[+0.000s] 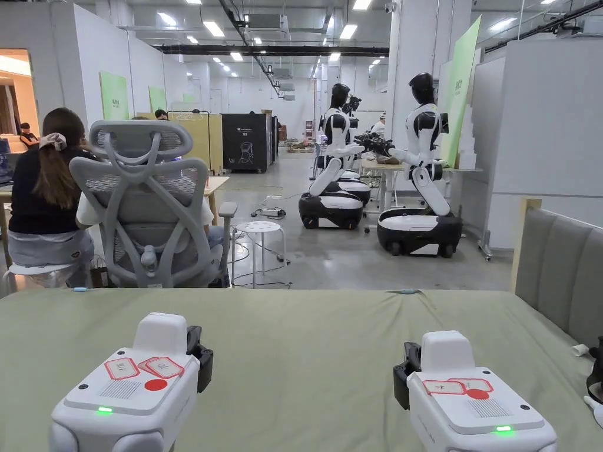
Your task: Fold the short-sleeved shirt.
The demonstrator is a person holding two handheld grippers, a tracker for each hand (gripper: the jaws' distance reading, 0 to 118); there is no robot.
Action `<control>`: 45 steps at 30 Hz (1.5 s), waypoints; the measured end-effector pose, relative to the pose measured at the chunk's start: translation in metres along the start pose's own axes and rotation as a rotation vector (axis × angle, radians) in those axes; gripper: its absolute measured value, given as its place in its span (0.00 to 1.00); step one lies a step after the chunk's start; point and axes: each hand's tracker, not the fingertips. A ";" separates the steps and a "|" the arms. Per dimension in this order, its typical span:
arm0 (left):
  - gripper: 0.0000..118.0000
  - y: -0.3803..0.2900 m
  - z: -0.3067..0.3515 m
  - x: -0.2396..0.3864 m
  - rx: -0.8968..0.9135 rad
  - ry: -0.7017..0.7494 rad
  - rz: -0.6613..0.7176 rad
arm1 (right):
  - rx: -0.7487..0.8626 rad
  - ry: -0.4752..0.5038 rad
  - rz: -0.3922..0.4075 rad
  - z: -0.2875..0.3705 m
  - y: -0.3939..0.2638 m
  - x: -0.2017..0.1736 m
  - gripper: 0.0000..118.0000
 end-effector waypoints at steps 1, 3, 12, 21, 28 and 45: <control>0.03 -0.002 0.000 -0.001 -0.002 -0.002 -0.006 | 0.000 -0.001 0.000 -0.002 -0.001 -0.001 0.00; 0.27 -0.004 0.001 -0.002 -0.004 -0.004 -0.015 | 0.007 -0.014 -0.004 -0.001 -0.003 -0.001 0.13; 1.00 -0.010 -0.002 0.002 0.005 0.014 -0.023 | 0.015 -0.015 -0.028 0.000 -0.008 0.001 1.00; 1.00 -0.007 -0.001 0.001 0.004 0.021 -0.021 | 0.016 -0.022 -0.047 -0.002 -0.003 0.001 1.00; 1.00 -0.005 0.002 -0.001 0.013 0.024 -0.010 | -0.011 0.048 -0.068 -0.003 0.003 -0.001 1.00; 1.00 -0.008 0.005 -0.005 0.011 0.025 0.015 | -0.063 -0.060 -0.056 0.002 0.014 -0.022 1.00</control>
